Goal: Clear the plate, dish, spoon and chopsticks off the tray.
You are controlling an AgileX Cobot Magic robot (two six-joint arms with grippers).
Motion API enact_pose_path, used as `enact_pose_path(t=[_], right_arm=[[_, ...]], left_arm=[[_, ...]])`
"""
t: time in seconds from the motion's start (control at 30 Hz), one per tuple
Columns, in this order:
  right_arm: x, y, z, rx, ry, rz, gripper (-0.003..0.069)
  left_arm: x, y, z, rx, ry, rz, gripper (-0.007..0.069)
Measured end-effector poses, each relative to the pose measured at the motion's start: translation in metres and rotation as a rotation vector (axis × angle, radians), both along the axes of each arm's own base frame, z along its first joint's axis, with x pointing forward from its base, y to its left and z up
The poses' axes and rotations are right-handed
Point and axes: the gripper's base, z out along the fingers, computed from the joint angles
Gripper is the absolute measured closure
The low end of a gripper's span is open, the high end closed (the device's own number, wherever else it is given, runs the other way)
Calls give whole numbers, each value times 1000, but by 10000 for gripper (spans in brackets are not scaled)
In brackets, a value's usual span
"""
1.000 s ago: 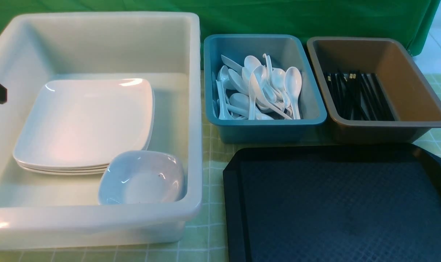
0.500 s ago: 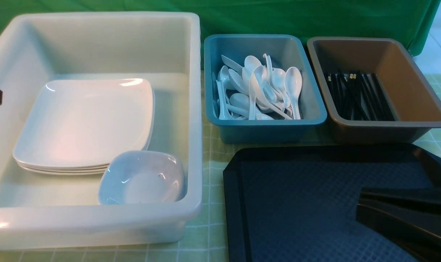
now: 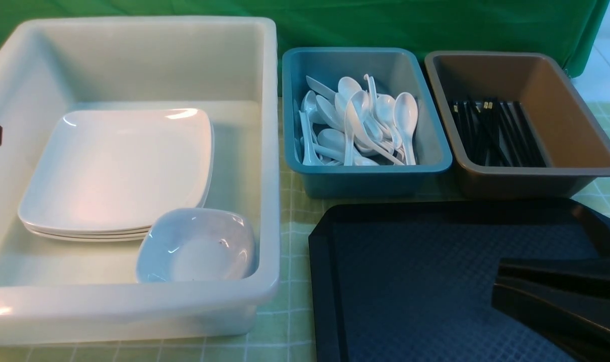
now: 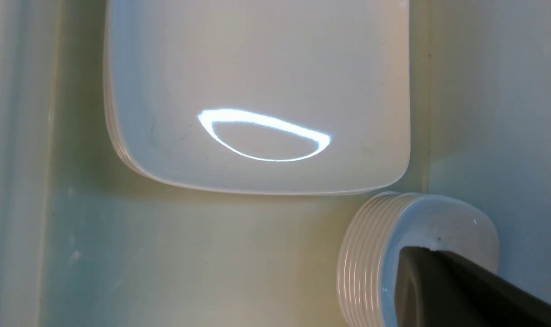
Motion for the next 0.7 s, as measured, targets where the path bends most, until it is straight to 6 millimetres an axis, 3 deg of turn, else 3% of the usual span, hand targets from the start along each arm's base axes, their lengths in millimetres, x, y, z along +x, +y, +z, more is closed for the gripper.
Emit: enact_pose_path(t=[0.27,0.47,0.63,0.7], right_arm=[[-4,-15,7,53,-28,-28,596],[8,-45,7,133,-97,-280,585],[3,-77,-17,204,-194,-520,573],[-1,-88,-36,202,-215,-631,570]], left_arm=[[0,0,0,-10,7,15,636],[-2,3,-2,-9,47,81,636],[-2,5,-3,-4,63,104,636],[-3,5,-3,5,67,104,636]])
